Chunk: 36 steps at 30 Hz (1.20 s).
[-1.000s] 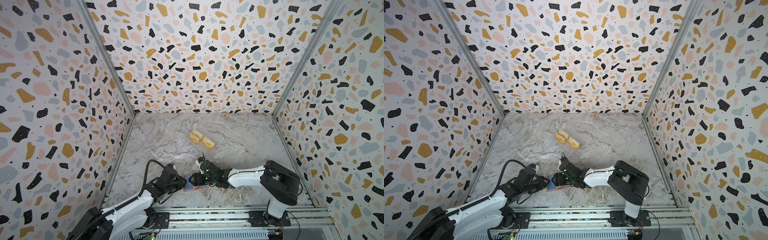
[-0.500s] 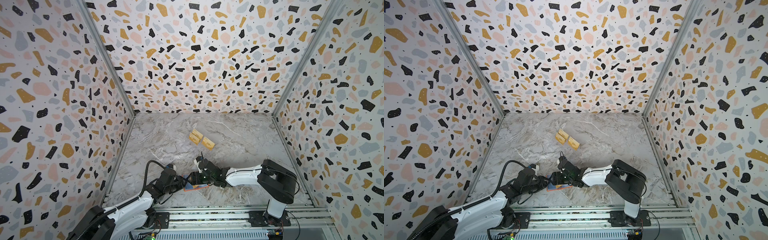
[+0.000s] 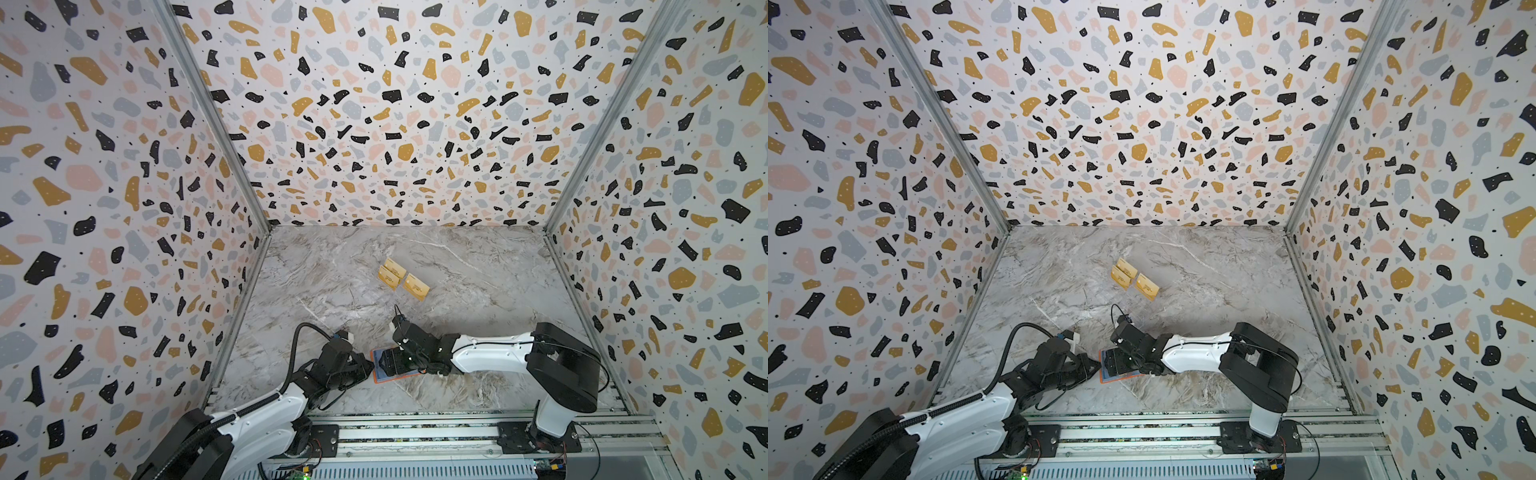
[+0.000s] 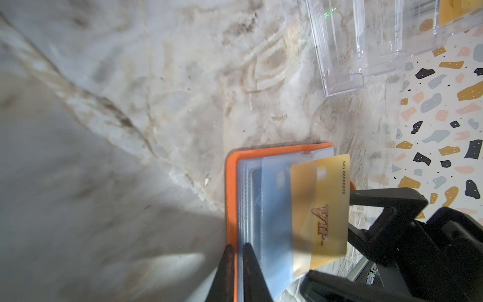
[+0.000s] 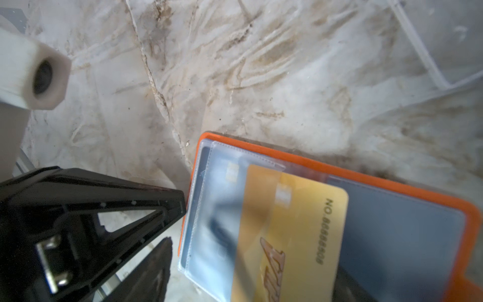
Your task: Put the credit cards into the card holder
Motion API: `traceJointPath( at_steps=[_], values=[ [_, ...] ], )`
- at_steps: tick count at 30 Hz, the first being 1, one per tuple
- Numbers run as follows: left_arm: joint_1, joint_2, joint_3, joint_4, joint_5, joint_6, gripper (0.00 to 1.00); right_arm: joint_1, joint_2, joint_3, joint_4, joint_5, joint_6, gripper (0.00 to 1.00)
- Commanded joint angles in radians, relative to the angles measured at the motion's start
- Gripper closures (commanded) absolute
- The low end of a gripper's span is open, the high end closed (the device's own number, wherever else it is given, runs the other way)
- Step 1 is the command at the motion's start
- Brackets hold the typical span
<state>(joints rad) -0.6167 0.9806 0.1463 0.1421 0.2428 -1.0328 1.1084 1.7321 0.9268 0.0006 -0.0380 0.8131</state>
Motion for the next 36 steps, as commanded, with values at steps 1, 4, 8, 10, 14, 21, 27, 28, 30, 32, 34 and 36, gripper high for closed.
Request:
traceJointPath(
  at_steps=[1,4,8,10,14,21,27,28,30,32,34,36],
  values=[
    [-0.002,0.003,-0.01,0.019,0.005,-0.001,0.88,-0.006,-0.043,0.003,-0.125,0.05,-0.032,0.19],
    [-0.002,0.007,-0.006,0.017,0.005,0.001,0.88,-0.017,-0.051,0.0,-0.131,0.045,-0.05,0.17],
    [-0.002,0.018,0.008,0.004,0.006,0.013,0.87,-0.025,-0.017,0.013,-0.148,0.006,-0.073,0.16],
    [-0.002,0.018,0.012,0.004,0.008,0.014,0.87,-0.025,-0.028,0.001,-0.136,0.004,-0.074,0.16],
    [-0.003,0.019,0.021,-0.001,0.014,0.019,0.87,-0.028,-0.083,-0.003,-0.149,0.033,-0.079,0.16],
    [-0.003,0.038,0.05,-0.016,0.022,0.039,0.85,-0.053,-0.12,-0.013,-0.182,0.041,-0.101,0.15],
    [-0.006,0.057,0.076,-0.033,0.032,0.054,0.82,-0.054,-0.129,-0.018,-0.195,0.046,-0.1,0.15],
    [-0.008,0.059,0.078,-0.032,0.033,0.054,0.82,-0.054,-0.131,-0.017,-0.196,0.04,-0.1,0.16],
    [-0.011,0.066,0.082,-0.024,0.036,0.057,0.8,-0.053,-0.119,-0.013,-0.205,0.024,-0.102,0.16],
    [-0.012,0.081,0.087,-0.018,0.036,0.06,0.8,-0.052,-0.102,-0.011,-0.204,0.001,-0.104,0.16],
    [-0.014,0.102,0.085,-0.006,0.038,0.06,0.8,-0.049,-0.088,-0.013,-0.195,-0.017,-0.095,0.17],
    [-0.015,0.112,0.08,0.007,0.04,0.06,0.81,-0.047,-0.079,-0.014,-0.185,-0.038,-0.085,0.17]
  ],
)
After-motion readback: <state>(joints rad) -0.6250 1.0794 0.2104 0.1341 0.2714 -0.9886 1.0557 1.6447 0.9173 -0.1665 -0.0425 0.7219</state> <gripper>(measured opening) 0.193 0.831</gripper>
